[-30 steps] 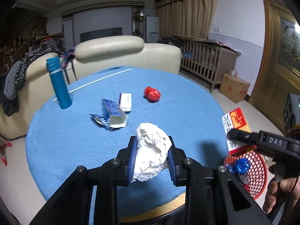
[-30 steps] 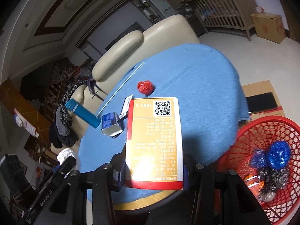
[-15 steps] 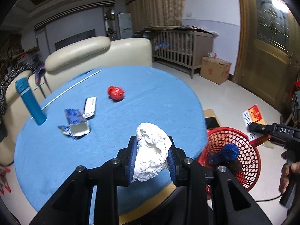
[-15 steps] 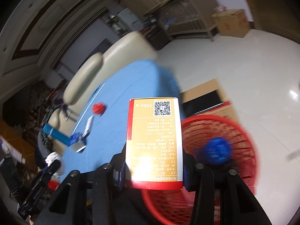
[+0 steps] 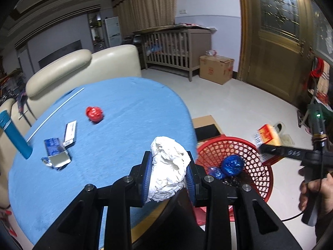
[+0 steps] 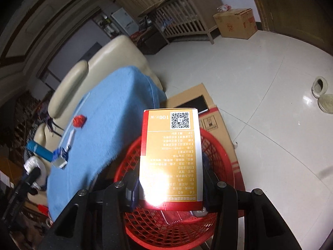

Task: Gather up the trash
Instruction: 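Open the right tool to drop the orange box into the red basket, then open the left tool to drop the white tissue into the basket, then move the right tool back to the table and grasp the blue toothpaste box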

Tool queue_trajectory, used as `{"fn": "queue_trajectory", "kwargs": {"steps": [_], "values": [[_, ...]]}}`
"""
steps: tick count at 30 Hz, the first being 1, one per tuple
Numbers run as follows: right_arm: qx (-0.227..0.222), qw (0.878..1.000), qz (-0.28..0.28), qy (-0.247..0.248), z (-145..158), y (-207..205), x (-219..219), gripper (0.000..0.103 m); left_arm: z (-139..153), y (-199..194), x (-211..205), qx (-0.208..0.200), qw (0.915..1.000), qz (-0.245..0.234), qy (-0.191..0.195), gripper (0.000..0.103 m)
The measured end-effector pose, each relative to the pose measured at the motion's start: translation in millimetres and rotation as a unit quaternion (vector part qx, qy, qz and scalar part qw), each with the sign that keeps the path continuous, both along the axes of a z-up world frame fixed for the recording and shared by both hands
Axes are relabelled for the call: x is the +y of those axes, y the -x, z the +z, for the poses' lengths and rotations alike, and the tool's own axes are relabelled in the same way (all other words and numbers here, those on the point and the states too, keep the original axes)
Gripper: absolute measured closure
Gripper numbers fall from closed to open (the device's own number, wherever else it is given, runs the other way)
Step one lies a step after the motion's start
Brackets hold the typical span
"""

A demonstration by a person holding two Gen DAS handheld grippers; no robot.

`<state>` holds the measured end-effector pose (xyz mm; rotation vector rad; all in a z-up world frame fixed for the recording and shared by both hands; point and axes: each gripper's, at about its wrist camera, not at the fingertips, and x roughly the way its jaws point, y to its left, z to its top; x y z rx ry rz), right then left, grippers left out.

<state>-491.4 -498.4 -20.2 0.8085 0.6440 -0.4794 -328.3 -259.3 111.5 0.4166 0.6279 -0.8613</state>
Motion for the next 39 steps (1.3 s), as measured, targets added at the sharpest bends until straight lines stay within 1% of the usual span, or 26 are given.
{"fn": "queue_trajectory", "kwargs": {"steps": [4,7,8,9,10,11,14,21,24,25,27,29,31,39], "values": [[0.014,1.0,0.01,-0.006,-13,-3,4,0.055,-2,10,-12,-0.002,0.9998,-0.021,-0.006,0.071],[0.035,0.999,0.018,-0.011,-22,-4,4,0.05,-3,16,-20,0.0,0.9994,-0.032,-0.008,0.071],[0.041,0.999,0.018,-0.014,-25,-4,3,0.047,-4,17,-22,0.0,0.9993,-0.037,-0.009,0.071],[0.044,0.999,0.016,-0.018,-28,-4,2,0.033,-4,18,-24,0.0,0.9992,-0.04,-0.01,0.071],[0.042,0.999,0.013,-0.023,-30,-3,0,0.027,-5,20,-27,0.001,0.999,-0.044,-0.012,0.071],[0.035,0.999,0.012,-0.028,-30,-1,-1,0.024,-6,21,-30,0.004,0.9987,-0.049,-0.015,0.071],[0.022,0.999,0.007,-0.028,-27,3,-5,0.024,-9,24,-38,0.011,0.9979,-0.06,-0.02,0.071],[-0.01,0.999,-0.031,-0.031,-15,20,-16,0.024,-16,37,-60,0.023,0.9948,-0.094,-0.031,0.071],[-0.023,0.998,-0.044,-0.033,-11,26,-19,0.024,-20,41,-72,0.039,0.9923,-0.111,-0.036,0.07],[-0.025,0.998,-0.046,-0.032,-10,27,-20,0.024,-23,41,-77,0.047,0.9915,-0.115,-0.038,0.068],[-0.03,0.998,-0.049,-0.033,-8,28,-21,0.024,-27,41,-84,0.061,0.9901,-0.119,-0.042,0.059],[-0.033,0.998,-0.05,-0.035,-8,28,-21,0.024,-32,38,-91,0.074,0.9893,-0.116,-0.049,0.042],[-0.035,0.997,-0.05,-0.037,-8,28,-21,0.024,-35,33,-91,0.084,0.9891,-0.11,-0.051,0.039],[-0.042,0.997,-0.041,-0.042,-6,20,-17,0.024,-29,11,-69,0.095,0.992,-0.075,-0.036,0.037]]}}
